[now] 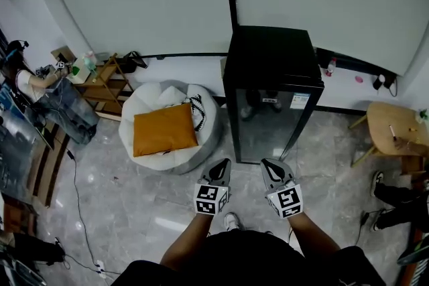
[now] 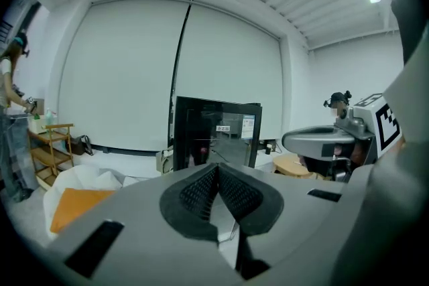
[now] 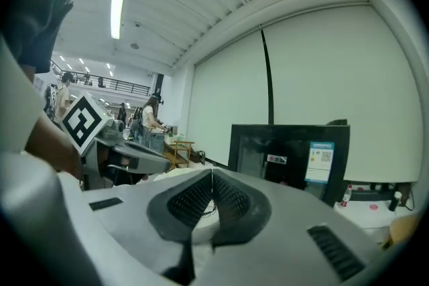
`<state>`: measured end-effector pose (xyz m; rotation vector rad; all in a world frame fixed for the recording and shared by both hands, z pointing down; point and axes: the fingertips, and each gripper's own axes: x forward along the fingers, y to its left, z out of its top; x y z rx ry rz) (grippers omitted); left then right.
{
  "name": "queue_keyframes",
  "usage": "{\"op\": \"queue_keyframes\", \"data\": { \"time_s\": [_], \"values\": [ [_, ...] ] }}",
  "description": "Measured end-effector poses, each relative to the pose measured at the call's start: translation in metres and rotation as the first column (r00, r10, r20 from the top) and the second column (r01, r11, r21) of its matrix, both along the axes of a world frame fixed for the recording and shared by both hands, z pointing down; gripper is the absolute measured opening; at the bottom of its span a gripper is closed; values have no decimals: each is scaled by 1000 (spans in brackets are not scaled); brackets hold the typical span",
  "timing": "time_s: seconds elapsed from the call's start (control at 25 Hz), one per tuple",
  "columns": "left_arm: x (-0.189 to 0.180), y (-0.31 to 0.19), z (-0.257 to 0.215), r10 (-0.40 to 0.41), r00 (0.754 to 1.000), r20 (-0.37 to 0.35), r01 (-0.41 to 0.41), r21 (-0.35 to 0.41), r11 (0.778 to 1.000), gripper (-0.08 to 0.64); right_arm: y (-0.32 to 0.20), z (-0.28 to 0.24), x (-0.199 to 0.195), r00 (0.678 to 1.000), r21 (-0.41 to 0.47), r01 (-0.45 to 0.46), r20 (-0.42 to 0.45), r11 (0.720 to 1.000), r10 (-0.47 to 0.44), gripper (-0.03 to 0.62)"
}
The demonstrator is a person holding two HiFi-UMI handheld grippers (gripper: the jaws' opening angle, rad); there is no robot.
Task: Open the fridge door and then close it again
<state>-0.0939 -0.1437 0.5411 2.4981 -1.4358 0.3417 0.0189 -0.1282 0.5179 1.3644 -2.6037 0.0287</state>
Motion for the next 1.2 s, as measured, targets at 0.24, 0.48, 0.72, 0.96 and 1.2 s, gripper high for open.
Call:
{"op": "queue_keyframes", "data": {
  "time_s": [0.24, 0.48, 0.72, 0.96, 1.2],
  "values": [
    [31, 31, 3, 31, 999, -20, -31, -7, 999, 21, 29, 1, 37, 999, -10, -47, -1, 999, 47, 18],
    [52, 53, -2, 43, 999, -28, -43, 1, 999, 21, 47, -3, 61, 997, -6, -71, -18, 997, 70, 18],
    [64, 70, -6, 50, 998, -37, -49, 20, 999, 21, 60, -5, 78, 996, 16, -90, -16, 996, 90, 18],
    [74, 81, -11, 68, 997, -34, -67, 27, 997, 21, 67, -11, 80, 994, 24, -108, -2, 994, 108, 18],
    [83, 85, -16, 73, 997, -38, -72, 45, 996, 21, 72, -21, 87, 993, 53, -114, 5, 992, 114, 18]
  ]
}}
